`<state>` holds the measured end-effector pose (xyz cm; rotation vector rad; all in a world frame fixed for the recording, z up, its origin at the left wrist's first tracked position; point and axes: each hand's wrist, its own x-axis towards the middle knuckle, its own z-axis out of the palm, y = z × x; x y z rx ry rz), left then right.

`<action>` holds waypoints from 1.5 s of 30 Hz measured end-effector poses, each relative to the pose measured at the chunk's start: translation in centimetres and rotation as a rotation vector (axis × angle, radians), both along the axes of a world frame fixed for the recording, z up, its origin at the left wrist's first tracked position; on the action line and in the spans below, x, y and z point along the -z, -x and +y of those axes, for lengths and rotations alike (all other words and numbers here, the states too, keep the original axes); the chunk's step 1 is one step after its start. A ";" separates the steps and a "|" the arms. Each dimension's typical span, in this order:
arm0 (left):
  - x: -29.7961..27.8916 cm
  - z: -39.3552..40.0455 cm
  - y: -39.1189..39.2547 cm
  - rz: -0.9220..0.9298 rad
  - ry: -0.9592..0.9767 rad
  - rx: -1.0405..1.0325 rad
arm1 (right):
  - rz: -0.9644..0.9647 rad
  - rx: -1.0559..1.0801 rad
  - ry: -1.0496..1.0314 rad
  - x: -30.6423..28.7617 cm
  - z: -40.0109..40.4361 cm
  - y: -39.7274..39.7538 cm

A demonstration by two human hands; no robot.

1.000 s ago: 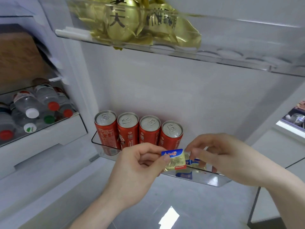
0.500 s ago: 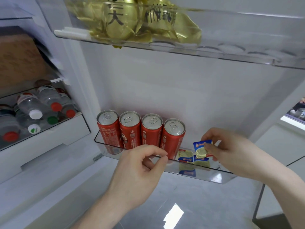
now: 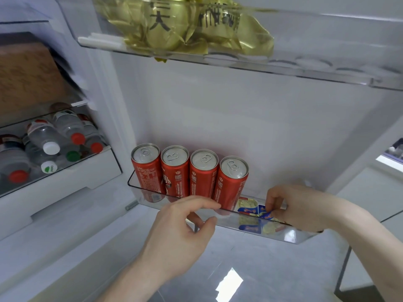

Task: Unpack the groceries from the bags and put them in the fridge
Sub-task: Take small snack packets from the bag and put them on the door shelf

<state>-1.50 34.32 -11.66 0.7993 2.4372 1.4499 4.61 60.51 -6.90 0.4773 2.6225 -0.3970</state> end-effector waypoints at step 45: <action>3.6 -25.5 -13.1 0.128 0.676 -0.819 | 0.277 -1.047 0.354 5.1 -27.3 5.3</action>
